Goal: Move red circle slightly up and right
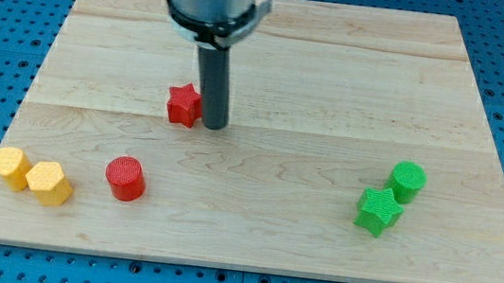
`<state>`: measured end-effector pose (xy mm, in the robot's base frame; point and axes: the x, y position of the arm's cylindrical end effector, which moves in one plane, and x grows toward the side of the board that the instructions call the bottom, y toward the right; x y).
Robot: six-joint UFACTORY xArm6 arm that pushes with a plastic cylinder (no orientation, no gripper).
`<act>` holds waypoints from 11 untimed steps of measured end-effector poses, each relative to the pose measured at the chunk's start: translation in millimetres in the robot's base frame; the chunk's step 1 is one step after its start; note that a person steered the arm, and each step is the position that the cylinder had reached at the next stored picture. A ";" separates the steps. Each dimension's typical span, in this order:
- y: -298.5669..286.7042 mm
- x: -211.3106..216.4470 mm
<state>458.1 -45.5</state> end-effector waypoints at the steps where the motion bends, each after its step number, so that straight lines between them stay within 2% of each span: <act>1: -57.7 17.4; 2: -69.7 -14.7; 3: -13.9 -46.0; 4: -8.5 -8.6; 5: 1.4 117.3; 6: -62.8 156.8; 7: -80.0 96.3; 8: -92.5 89.6; 9: -130.3 83.9; 10: -127.1 35.8; 11: -67.6 34.4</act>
